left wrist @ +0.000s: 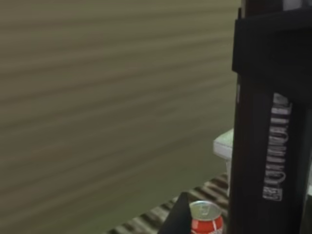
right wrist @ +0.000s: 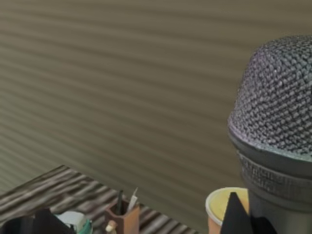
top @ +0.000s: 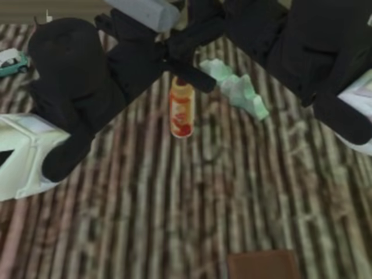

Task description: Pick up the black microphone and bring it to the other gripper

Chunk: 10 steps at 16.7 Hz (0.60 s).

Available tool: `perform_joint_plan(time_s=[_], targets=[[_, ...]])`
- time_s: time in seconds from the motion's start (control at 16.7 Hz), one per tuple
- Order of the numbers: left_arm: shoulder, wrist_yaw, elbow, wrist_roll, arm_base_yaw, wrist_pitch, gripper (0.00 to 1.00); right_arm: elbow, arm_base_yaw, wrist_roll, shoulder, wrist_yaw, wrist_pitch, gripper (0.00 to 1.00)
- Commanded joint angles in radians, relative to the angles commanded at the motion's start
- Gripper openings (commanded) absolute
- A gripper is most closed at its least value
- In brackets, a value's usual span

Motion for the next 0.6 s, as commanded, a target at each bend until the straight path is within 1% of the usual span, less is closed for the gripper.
perform_joint_plan(time_s=[0.12, 0.18, 0.6], targets=[[0.0, 0.0, 0.0, 0.0, 0.0, 0.0, 0.98, 0.0, 0.0, 0.0, 0.0, 0.0, 0.0, 0.0], [0.0, 0.0, 0.0, 0.0, 0.0, 0.0, 1.0, 0.0, 0.0, 0.0, 0.0, 0.0, 0.0, 0.0], [0.0, 0.0, 0.0, 0.0, 0.0, 0.0, 1.0, 0.0, 0.0, 0.0, 0.0, 0.0, 0.0, 0.0]])
